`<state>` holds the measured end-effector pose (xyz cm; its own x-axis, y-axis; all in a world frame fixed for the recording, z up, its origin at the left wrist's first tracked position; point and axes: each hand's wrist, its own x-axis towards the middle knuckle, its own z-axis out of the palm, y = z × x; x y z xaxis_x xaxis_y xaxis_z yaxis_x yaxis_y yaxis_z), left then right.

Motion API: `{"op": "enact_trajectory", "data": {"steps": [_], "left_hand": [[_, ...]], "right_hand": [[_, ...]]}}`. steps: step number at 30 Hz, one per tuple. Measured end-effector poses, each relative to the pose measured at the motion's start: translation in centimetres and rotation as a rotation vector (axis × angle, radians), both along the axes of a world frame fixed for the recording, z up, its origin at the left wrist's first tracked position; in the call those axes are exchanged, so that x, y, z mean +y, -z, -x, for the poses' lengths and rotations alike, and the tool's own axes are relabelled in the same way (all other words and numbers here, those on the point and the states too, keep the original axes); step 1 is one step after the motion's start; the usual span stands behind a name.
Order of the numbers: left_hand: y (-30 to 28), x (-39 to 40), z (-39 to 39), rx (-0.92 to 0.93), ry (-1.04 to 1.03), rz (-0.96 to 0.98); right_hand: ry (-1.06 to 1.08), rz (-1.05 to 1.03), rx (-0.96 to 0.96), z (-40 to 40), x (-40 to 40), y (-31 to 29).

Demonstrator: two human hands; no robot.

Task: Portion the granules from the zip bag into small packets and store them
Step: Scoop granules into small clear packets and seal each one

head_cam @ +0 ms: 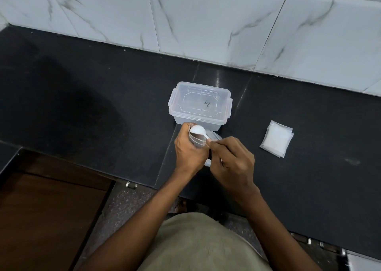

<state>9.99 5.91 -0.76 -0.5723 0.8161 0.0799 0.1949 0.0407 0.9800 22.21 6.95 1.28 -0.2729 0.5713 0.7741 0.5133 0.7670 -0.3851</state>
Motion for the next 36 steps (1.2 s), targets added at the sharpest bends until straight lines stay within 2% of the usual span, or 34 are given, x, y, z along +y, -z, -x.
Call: {"op": "enact_trajectory", "data": {"steps": [3,6,9,12,14,16,21,25,31,36], "left_hand": [[0.0,0.0,0.0,0.005,0.019,0.003],[-0.2,0.0,0.2,0.014,0.027,0.01],[-0.1,0.0,0.4,-0.066,0.059,0.034],[0.2,0.1,1.0,-0.161,0.081,0.041],[0.1,0.1,1.4,-0.188,0.091,0.029],[0.2,0.2,1.8,-0.209,0.088,0.013],[-1.1,0.6,2.6,-0.353,0.105,-0.029],[-1.2,0.5,3.2,-0.413,0.145,-0.032],[-1.4,0.2,3.3,-0.608,0.152,-0.014],[-0.4,0.2,3.5,-0.584,0.149,0.067]], "right_hand": [[0.004,0.161,0.127,0.1,0.0,-0.3],[0.053,0.484,0.403,-0.1,0.1,-1.1],[0.124,0.826,0.64,-0.7,0.7,-1.2],[0.186,0.975,0.691,-1.6,1.2,-0.5],[0.206,0.997,0.594,-2.0,1.3,0.2],[0.22,0.954,0.411,-1.9,1.2,1.1],[0.166,0.631,-0.031,-1.4,0.5,3.6],[0.168,0.508,-0.323,-0.8,0.8,4.5],[0.229,0.54,-0.467,-0.3,1.4,5.3],[0.262,0.494,-0.455,-0.7,1.3,4.4]]}}
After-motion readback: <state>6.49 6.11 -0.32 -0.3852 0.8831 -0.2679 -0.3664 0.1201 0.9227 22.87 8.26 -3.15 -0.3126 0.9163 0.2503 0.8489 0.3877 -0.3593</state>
